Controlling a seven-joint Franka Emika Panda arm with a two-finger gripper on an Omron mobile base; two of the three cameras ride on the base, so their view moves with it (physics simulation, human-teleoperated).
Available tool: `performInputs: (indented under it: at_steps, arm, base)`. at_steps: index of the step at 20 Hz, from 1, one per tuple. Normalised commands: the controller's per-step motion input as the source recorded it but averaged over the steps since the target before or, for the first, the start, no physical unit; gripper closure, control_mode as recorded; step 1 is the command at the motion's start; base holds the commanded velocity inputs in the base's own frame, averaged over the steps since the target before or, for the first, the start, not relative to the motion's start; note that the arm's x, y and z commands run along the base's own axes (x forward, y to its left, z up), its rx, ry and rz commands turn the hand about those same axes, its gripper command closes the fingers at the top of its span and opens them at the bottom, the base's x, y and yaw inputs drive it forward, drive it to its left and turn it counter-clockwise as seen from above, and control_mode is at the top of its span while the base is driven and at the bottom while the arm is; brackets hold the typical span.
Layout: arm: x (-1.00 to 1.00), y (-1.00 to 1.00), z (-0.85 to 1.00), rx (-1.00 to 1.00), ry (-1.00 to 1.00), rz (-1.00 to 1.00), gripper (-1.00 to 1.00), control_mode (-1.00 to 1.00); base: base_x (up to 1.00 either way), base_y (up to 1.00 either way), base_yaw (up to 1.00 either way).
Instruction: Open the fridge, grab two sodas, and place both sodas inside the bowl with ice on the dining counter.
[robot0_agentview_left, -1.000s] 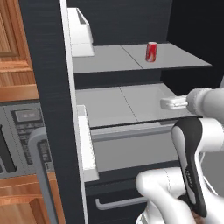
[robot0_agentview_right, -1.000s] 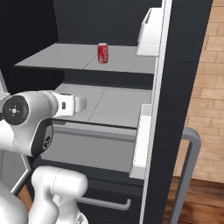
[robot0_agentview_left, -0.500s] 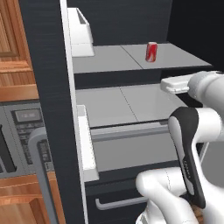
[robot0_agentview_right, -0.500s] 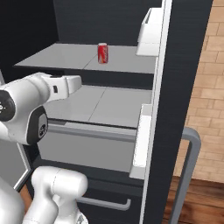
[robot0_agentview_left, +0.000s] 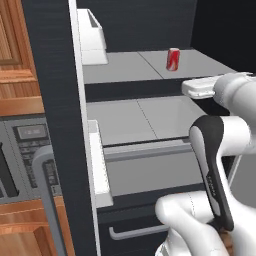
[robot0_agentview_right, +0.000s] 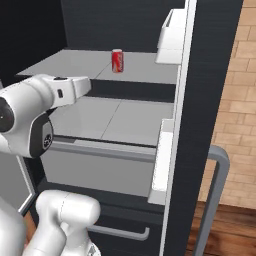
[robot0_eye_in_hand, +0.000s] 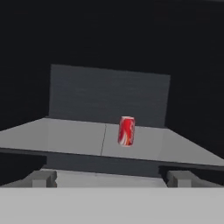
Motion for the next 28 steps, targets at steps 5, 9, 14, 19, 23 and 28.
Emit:
performInputs:
  at_steps: [5,9,14,19,23,28]
  arm:
    - [0.29,0.04,0.33,0.0,0.0,0.0,-1.0,-1.0]
    - [0.47,0.0,0.03,0.02,0.0,0.0,-1.0,-1.0]
    - [0.56,-0.07,0.0,0.03,0.04,0.0,-1.0,-1.0]
    - [0.64,-0.01,0.0,0.03,0.12,0.0,-1.0,-1.0]
    - [0.56,-0.05,0.0,0.02,0.13,0.0,-1.0,-1.0]
    - [0.56,-0.2,0.07,0.01,0.13,0.0,-1.0,-1.0]
  base:
    - [0.0,0.0,0.0]
    - [0.0,0.0,0.0]
    - [0.0,0.0,0.0]
    - [0.0,0.0,0.0]
    - [0.0,0.0,0.0]
    - [0.0,0.0,0.0]
